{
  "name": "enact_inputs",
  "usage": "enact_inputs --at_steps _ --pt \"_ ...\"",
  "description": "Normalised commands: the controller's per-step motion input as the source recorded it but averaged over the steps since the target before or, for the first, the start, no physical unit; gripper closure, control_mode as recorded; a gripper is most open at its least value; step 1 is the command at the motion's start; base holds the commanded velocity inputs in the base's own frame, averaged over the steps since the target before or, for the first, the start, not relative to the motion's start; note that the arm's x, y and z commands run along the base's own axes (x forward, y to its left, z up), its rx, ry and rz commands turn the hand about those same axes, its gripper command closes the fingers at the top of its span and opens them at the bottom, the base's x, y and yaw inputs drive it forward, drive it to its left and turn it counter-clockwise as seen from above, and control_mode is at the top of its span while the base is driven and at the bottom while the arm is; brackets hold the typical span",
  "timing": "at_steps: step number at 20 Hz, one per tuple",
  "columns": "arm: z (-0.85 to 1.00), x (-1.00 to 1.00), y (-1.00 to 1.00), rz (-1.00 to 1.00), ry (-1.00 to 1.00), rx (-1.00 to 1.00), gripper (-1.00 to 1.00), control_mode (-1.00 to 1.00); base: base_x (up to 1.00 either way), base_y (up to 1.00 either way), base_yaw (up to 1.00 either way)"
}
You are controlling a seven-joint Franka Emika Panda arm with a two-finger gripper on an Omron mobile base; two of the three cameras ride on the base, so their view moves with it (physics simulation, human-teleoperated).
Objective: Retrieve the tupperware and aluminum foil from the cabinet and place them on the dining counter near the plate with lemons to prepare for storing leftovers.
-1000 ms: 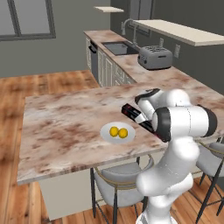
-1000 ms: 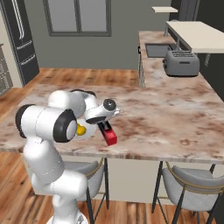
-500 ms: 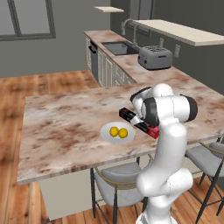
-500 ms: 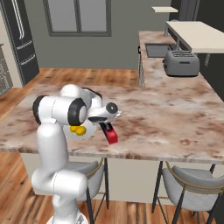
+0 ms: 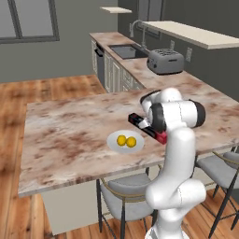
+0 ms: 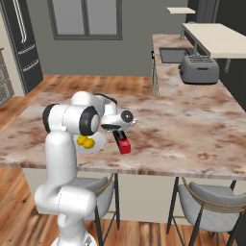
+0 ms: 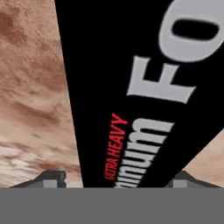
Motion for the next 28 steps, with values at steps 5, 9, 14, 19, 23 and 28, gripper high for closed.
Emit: enact_inputs --at_steps 5,9,14,19,23,28 --pt "0.80 -0.38 0.00 -0.03 -0.15 -0.04 -1.00 -1.00 0.00 0.00 0.00" --pt "1.00 -0.66 0.00 -0.04 -0.04 -0.14 -1.00 -1.00 0.00 0.00 0.00" --pt "0.99 -0.76 0.13 -0.03 0.27 -0.27 -1.00 -1.00 0.00 0.00 0.00" --pt "1.00 -0.60 0.05 0.05 0.22 -0.35 -1.00 -1.00 0.00 0.00 0.00" --pt "1.00 -0.58 0.00 0.20 0.02 -0.36 -1.00 -1.00 0.00 0.00 0.00" --pt "1.00 -0.45 0.00 0.25 0.00 -0.36 -1.00 -1.00 0.00 0.00 0.00"
